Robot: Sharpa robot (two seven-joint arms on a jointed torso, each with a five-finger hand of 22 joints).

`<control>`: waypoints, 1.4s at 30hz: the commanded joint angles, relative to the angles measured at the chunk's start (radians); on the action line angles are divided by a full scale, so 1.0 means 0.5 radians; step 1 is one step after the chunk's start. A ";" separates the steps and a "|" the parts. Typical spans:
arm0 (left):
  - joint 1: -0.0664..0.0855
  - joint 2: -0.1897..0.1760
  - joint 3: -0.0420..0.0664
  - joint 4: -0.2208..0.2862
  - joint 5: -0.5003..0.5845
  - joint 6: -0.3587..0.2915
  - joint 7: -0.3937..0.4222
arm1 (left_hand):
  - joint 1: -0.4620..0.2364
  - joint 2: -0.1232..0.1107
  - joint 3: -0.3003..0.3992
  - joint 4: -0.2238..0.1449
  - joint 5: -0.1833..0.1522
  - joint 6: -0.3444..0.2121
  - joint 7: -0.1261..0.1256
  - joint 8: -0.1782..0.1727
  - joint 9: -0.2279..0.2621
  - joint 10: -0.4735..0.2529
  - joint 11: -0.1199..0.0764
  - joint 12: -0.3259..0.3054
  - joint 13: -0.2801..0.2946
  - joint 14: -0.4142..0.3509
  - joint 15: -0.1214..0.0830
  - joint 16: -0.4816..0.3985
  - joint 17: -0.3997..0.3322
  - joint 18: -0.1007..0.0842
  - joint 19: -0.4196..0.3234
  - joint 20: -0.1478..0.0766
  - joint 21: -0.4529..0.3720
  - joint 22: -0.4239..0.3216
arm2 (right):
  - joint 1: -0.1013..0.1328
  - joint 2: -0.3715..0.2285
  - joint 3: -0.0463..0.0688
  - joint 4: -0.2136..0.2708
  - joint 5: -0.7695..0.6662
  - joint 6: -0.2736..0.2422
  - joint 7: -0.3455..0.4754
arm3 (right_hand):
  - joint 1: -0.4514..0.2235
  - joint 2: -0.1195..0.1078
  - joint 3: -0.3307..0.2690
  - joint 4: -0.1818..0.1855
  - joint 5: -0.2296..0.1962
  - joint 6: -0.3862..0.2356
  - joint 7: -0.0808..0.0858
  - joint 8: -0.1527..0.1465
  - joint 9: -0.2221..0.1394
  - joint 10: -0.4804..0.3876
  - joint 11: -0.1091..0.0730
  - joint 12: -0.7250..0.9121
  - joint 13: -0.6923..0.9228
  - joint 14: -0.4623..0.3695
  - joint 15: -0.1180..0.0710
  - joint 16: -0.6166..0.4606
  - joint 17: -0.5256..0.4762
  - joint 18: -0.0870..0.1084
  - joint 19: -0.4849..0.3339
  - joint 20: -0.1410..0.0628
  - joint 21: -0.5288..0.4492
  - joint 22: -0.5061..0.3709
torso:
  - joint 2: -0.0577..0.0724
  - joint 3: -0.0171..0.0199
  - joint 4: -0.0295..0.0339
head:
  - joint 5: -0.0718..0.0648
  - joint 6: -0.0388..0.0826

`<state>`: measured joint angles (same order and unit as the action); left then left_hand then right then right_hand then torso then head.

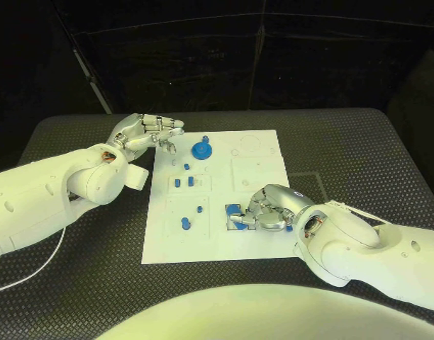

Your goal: Assemble the parts on the task board

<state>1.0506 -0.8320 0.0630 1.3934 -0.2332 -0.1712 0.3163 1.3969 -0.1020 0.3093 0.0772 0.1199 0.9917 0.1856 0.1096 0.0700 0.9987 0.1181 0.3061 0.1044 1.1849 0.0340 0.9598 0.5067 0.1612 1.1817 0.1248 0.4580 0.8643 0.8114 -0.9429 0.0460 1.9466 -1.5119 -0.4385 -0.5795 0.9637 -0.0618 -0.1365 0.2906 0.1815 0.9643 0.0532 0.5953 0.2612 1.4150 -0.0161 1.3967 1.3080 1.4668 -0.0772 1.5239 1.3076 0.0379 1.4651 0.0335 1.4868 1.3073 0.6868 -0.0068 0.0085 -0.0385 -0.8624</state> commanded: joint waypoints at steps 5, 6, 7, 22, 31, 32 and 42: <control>0.003 -0.002 0.002 0.005 0.000 0.018 0.005 | -0.003 0.024 -0.014 -0.003 0.001 -0.005 -0.003 0.011 0.003 -0.011 0.000 0.011 0.002 -0.017 -0.002 -0.008 -0.003 0.041 -0.003 0.015 -0.009 -0.002 | 0.001 0.014 0.000 0.009 0.028 0.092 0.059 | 0.084 0.053 0.006 -0.002 0.075 0.013 -0.004 0.002 0.003 0.015 -0.009 0.007 0.037 0.167 -0.017 0.004 0.323 -0.011 0.096 -0.019 0.012 0.224 | 0.000 0.0004 0.001 | 0.001 -0.009; 0.003 -0.002 0.002 0.005 0.000 0.018 0.005 | -0.003 0.024 -0.014 -0.003 0.001 -0.005 -0.003 0.011 0.003 -0.011 0.000 0.011 0.002 -0.017 -0.002 -0.008 -0.003 0.041 -0.003 0.015 -0.009 -0.002 | 0.001 0.015 0.000 0.008 0.031 0.090 0.063 | 0.093 0.058 0.004 -0.003 0.083 0.013 -0.004 0.001 0.003 0.016 -0.010 0.007 0.037 0.168 -0.017 0.004 0.324 -0.011 0.096 -0.019 0.012 0.225 | 0.000 0.0009 0.000 | 0.002 -0.010; 0.003 -0.002 0.002 0.004 0.000 0.018 0.005 | -0.003 0.024 -0.014 -0.003 0.001 -0.005 -0.003 0.011 0.003 -0.011 0.000 0.011 0.002 -0.017 -0.002 -0.008 -0.003 0.041 -0.003 0.015 -0.009 -0.002 | 0.001 0.017 0.000 0.008 0.035 0.089 0.069 | 0.105 0.062 0.002 -0.005 0.091 0.013 -0.004 0.001 0.003 0.017 -0.010 0.007 0.039 0.168 -0.017 0.005 0.325 -0.011 0.096 -0.019 0.013 0.226 | 0.000 0.0010 0.000 | 0.002 -0.010; 0.003 -0.004 0.002 0.003 0.000 0.016 -0.001 | -0.004 0.026 -0.015 -0.002 0.001 -0.006 -0.003 0.011 0.003 -0.013 0.000 0.013 0.003 -0.018 -0.002 -0.007 -0.004 0.041 -0.002 0.015 -0.010 -0.003 | 0.001 0.028 0.000 0.001 0.061 0.068 0.103 | 0.261 0.115 -0.006 -0.019 0.160 0.010 -0.003 -0.012 0.002 0.022 -0.009 0.008 0.049 0.170 -0.017 0.008 0.334 -0.012 0.098 -0.020 0.015 0.232 | -0.001 0.0000 0.000 | 0.004 -0.016; 0.003 -0.002 0.002 0.001 0.000 0.018 -0.003 | -0.004 0.026 -0.015 -0.002 0.001 -0.006 -0.003 0.011 0.003 -0.013 0.000 0.013 0.003 -0.018 -0.002 -0.007 -0.004 0.041 -0.002 0.015 -0.010 -0.003 | 0.001 0.025 0.000 -0.015 0.048 0.054 0.083 | 0.409 0.177 0.029 -0.066 0.187 0.015 -0.006 -0.014 0.003 0.024 -0.012 0.007 0.053 0.170 -0.019 0.007 0.334 -0.012 0.099 -0.021 0.015 0.234 | 0.000 0.0003 0.002 | 0.001 -0.015; 0.003 -0.002 0.002 0.001 0.000 0.018 -0.004 | -0.004 0.026 -0.015 -0.002 0.001 -0.006 -0.003 0.011 0.003 -0.013 0.000 0.013 0.003 -0.018 -0.002 -0.007 -0.004 0.041 -0.002 0.015 -0.010 -0.003 | 0.001 0.025 0.000 -0.017 0.042 0.051 0.078 | 0.444 0.195 0.043 -0.080 0.189 0.016 -0.007 -0.014 0.003 0.024 -0.014 0.006 0.054 0.169 -0.020 0.007 0.333 -0.012 0.099 -0.022 0.015 0.234 | 0.000 0.0003 0.003 | 0.001 -0.015; 0.003 -0.003 0.002 -0.002 0.000 0.017 -0.004 | -0.004 0.026 -0.015 -0.002 0.001 -0.006 -0.003 0.011 0.003 -0.013 0.000 0.013 0.003 -0.018 -0.002 -0.007 -0.004 0.041 -0.002 0.015 -0.010 -0.003 | 0.002 -0.041 0.001 -0.012 0.065 -0.055 0.168 | 0.613 0.188 0.090 -0.185 -0.020 -0.029 0.017 -0.069 -0.018 0.019 0.004 -0.005 0.050 0.169 -0.010 0.006 0.332 -0.013 0.099 -0.019 0.015 0.236 | -0.003 0.0015 -0.003 | 0.005 -0.009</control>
<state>1.0506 -0.8335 0.0630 1.3918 -0.2332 -0.1712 0.3120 1.3932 -0.0983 0.3093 0.0771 0.1199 0.9917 0.1856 0.1096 0.0700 0.9987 0.1181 0.3061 0.1042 1.1848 0.0340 0.9598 0.5059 0.1614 1.1817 0.1249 0.4581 0.8645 0.8114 -0.9553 0.0461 1.9340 -1.4914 -0.4224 -0.5381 1.2754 0.0415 -0.0850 0.1997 0.1760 0.9542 0.0633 0.5628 0.2536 1.4261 -0.0225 1.3977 1.3069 1.4669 -0.0843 1.5239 1.3074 0.0383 1.4652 0.0267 1.4905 1.3078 0.6858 -0.0068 0.0092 -0.0370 -0.8680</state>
